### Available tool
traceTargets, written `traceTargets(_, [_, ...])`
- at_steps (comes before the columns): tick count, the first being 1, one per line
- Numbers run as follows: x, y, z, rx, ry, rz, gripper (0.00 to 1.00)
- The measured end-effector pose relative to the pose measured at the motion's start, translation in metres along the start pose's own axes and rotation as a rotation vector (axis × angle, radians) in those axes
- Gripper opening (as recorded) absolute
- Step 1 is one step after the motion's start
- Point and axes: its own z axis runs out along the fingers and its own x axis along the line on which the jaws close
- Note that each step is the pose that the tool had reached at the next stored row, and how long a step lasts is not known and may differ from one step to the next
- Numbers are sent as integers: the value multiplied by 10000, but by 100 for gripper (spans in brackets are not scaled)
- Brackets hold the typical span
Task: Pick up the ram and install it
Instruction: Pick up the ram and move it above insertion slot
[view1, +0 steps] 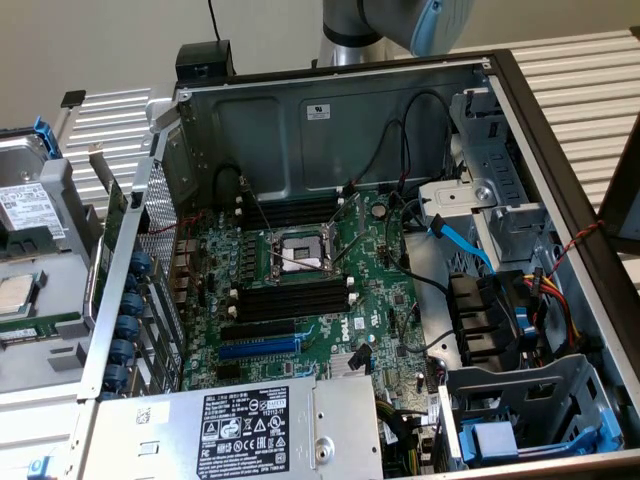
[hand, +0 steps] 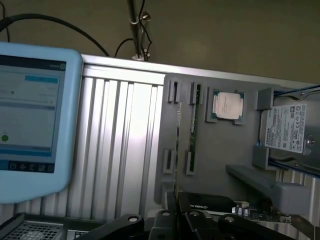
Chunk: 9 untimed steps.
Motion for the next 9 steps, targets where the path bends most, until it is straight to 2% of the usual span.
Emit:
traceTargets(2, [-1, 0, -2, -2, 19, 1, 13])
traceTargets(3, [-3, 0, -12, -8, 75, 3, 13])
traceTargets(5, [-4, -7, -39, -20, 233, 27, 13])
traceTargets(6, [-4, -20, -73, -26, 287, 33, 13])
traceTargets(9, [-8, -93, -207, -26, 297, 34, 13])
